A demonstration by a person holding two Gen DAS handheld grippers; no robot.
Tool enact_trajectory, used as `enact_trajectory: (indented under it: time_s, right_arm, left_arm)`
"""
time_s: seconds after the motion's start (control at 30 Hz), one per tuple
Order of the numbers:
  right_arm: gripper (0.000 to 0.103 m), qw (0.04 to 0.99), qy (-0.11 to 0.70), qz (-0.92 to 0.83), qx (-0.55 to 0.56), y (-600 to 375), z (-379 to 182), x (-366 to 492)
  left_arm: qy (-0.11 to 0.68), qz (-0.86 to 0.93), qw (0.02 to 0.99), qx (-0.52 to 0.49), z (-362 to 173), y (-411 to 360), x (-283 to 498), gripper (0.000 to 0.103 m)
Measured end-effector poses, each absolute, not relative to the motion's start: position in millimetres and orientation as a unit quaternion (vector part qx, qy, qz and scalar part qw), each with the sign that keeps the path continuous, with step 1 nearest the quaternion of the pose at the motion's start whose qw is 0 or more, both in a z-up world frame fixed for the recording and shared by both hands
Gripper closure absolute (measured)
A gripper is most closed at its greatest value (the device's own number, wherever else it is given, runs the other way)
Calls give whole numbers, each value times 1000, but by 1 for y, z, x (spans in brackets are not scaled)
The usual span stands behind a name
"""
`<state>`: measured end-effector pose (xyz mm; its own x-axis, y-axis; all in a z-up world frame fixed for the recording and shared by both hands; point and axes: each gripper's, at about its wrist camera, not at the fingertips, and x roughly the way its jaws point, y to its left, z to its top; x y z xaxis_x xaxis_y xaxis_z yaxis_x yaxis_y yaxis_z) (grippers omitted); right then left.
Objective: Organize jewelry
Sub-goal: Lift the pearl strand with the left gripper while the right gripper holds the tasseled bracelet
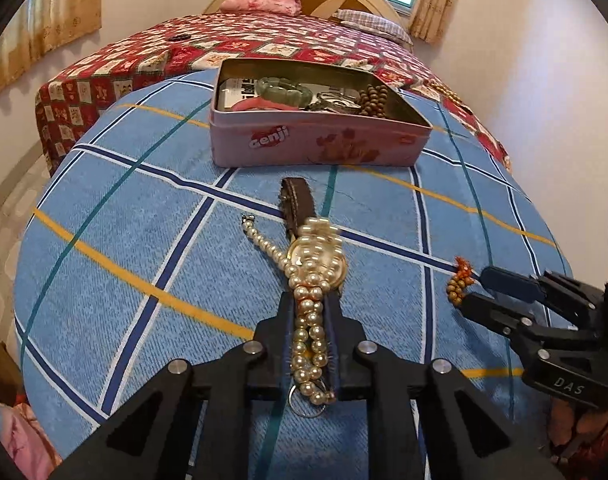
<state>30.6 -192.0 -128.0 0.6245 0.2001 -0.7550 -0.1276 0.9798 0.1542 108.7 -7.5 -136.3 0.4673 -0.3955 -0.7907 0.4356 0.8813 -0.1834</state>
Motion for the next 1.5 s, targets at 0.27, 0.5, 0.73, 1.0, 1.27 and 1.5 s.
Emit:
enact_trajectory:
  time_s: [0.27, 0.5, 0.73, 1.0, 1.27, 1.5]
  right_arm:
    - [78, 901, 426, 79, -13, -178, -130, 34]
    - [94, 895, 433, 83, 73, -209, -128, 36]
    - [94, 906, 400, 96, 101, -213, -105, 27]
    - [94, 909, 394, 100, 90, -206, -103, 25]
    - [94, 911, 378, 113, 120, -217, -93, 24]
    - [94, 915, 361, 121, 132, -224, -77, 27]
  left_arm:
    - [408, -269, 872, -14, -106, 5, 96, 95]
    - [401, -271, 875, -30, -100, 17, 97, 95]
    - [420, -289, 860, 22, -111, -2, 91, 57]
    - [464, -256, 848, 29, -135, -19, 103, 63]
    - [460, -265, 847, 39, -132, -17, 100, 91]
    - [410, -295, 863, -3, -92, 2, 92, 99]
